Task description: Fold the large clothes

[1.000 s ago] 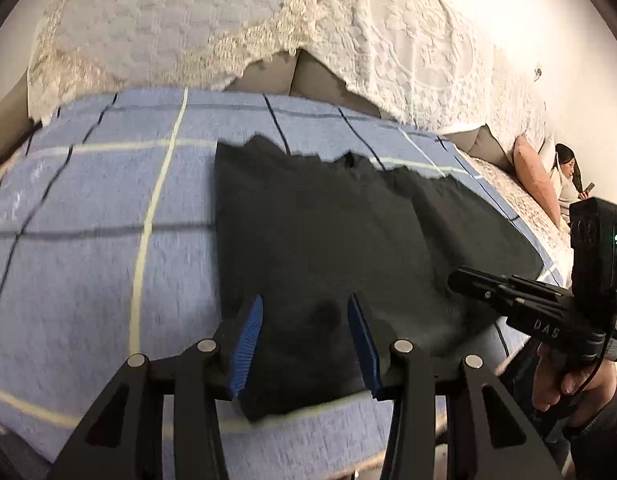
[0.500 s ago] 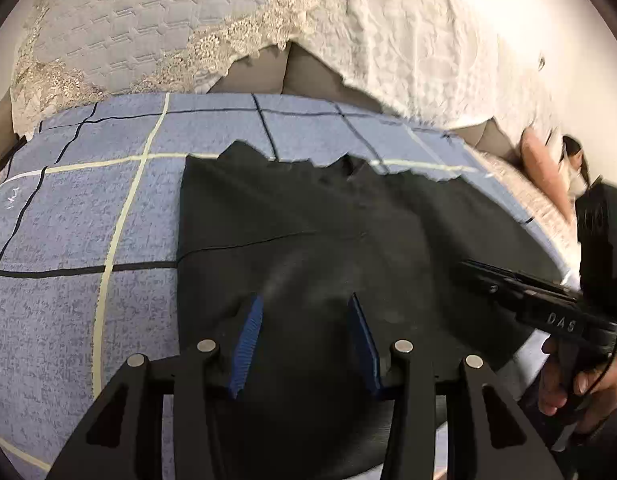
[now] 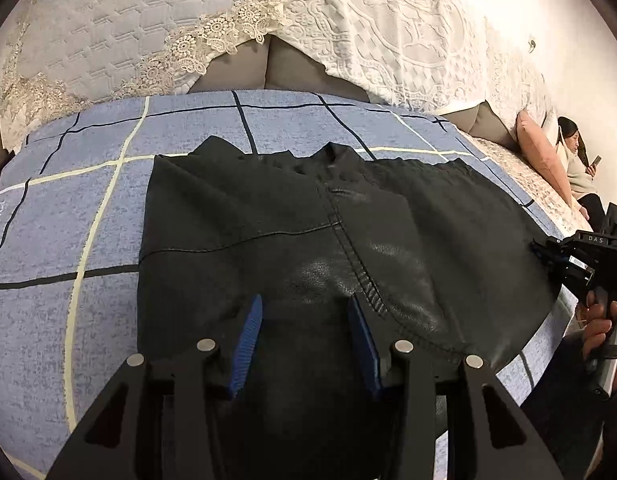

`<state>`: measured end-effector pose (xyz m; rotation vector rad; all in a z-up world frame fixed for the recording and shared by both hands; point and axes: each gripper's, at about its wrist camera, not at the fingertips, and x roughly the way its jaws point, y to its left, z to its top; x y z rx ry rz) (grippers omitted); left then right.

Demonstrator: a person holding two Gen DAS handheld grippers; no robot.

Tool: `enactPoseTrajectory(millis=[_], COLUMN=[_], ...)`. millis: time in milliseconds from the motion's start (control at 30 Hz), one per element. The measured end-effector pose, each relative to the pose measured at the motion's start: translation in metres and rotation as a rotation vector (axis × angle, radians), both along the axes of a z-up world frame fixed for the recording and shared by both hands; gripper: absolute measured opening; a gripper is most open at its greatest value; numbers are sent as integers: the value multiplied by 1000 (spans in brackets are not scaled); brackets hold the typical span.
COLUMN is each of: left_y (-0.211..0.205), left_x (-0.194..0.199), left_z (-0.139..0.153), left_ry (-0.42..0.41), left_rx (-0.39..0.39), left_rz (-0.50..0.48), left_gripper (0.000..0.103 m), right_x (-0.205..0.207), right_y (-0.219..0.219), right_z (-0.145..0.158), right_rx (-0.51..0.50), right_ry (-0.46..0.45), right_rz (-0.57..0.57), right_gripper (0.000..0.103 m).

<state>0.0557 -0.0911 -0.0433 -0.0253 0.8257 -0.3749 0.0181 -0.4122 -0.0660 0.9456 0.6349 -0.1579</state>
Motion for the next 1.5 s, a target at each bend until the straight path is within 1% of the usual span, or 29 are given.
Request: enactPoseTrajectory(millis=[33,100,167,200,233,300,333,367,400,467,567,633,700,800,833,867,900,933,1000,1033,1067,1133,1233,1300,1500], left_y=[1,2,3,2,2,0,0,0,0,0,0,-1,-5,-12,-14,-14,-15,-16,-18,-18,-18,-19,-19,-20,-20], left_x=[0,0,0,0,-1,-3,-3,-2,-2,-1,2,4,6,11,12,12,11,10,10,10,10,11,11,11,11], left_z=[3,5,4,3,2,1,0,0,1,1,6,10,12,6,2,1,0,0,-1,-1,-1,-1,-1,-2,-1], left_ry=[1,4,6,5,2,-4,-5,-3,-1,4,19,20,13,18,22,22,17,13,12,13,14,19,18,15,16], left_rx=[-3,-12,-12,-6,0,8,9,7,5,3,-5,-12,-11,16,24,27,30,34,45,50,53,54,62,70,64], left_rz=[-1,-1,-4,-6,-6,-3,1,4,7,9,12,12,4,-5,0,5,10,14,21,23,25,29,31,33,32], left_gripper=[46,46,46,46,46,46,46,46,46,46,46,46,46,46,46,46,46,47,47,47,47,47,47,47,47], right_x=[-2,-4,-9,-7,-4,9,12,21,25,29,34,35,34,34,35,38,40,42,45,45,44,41,36,35,44], right_y=[-2,-9,-21,-26,-29,-38,-43,-47,-50,-52,-47,-40,-40,-44,-44,-42,-41,-40,-39,-38,-35,-30,-20,-8,44], right_z=[6,15,23,25,25,21,16,8,2,-3,-7,-7,-8,-13,-13,-14,-14,-15,-15,-13,-9,1,24,45,104], right_rx=[-25,-68,-100,-116,-136,-167,-166,-147,-118,-87,-31,-32,-32,6,-1,-23,-32,-29,-27,-29,-47,-75,-88,-113,-203], right_ry=[-5,-3,-8,2,18,71,98,135,150,139,104,111,110,103,110,133,147,154,158,158,158,148,100,61,-21], right_rz=[-8,-30,-47,-51,-47,16,38,80,101,129,227,279,288,267,264,262,265,277,292,297,305,313,327,352,437], right_gripper=[16,25,57,63,65,65,65,65,65,65,65,65,65,63,56,46,42,35,28,21,17,12,8,8,8])
